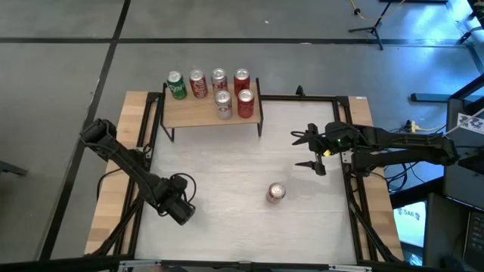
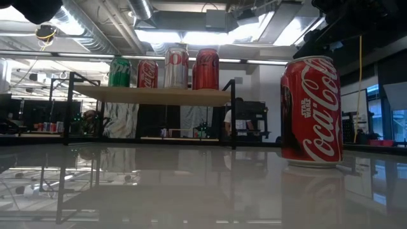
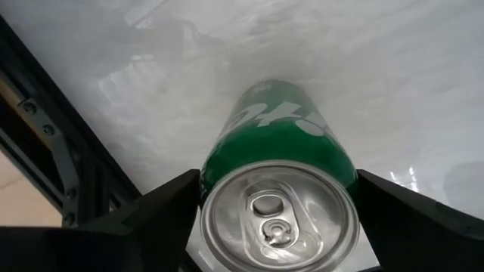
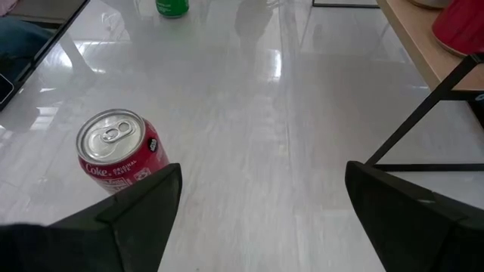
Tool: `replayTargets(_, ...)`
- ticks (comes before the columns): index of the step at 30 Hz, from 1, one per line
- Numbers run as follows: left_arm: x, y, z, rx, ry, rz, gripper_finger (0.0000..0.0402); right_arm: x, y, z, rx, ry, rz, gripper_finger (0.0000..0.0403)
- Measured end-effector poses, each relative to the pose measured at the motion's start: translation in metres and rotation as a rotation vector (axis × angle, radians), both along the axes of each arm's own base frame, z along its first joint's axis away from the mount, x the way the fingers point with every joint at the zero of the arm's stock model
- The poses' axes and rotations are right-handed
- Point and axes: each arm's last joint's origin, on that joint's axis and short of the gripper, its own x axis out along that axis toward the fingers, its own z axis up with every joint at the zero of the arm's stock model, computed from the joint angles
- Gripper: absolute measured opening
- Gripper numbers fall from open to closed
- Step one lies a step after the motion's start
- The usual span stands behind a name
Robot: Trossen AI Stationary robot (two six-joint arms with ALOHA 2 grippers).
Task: Place canned beverage on shelf
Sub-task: Put the green soda can on the shelf aligned with the other green soda can
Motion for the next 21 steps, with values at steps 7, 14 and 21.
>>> replayTargets(7,0.002,-0.001,0.001,-0.016,-0.022,-0.015,0.0274,0.000,0.000,0.000,0.000,0.000,0.000,0.0365)
replayTargets(14,0.005,-0.001,0.001,-0.030,-0.048,-0.051,0.0271,0.000,0.000,0.000,-0.002,0.000,0.001,0.0365)
replayTargets(21,0.018,0.021,0.008,0.003,-0.129,-0.146,0.0271,0.000,0.000,0.000,-0.002,0.000,0.001,0.0365)
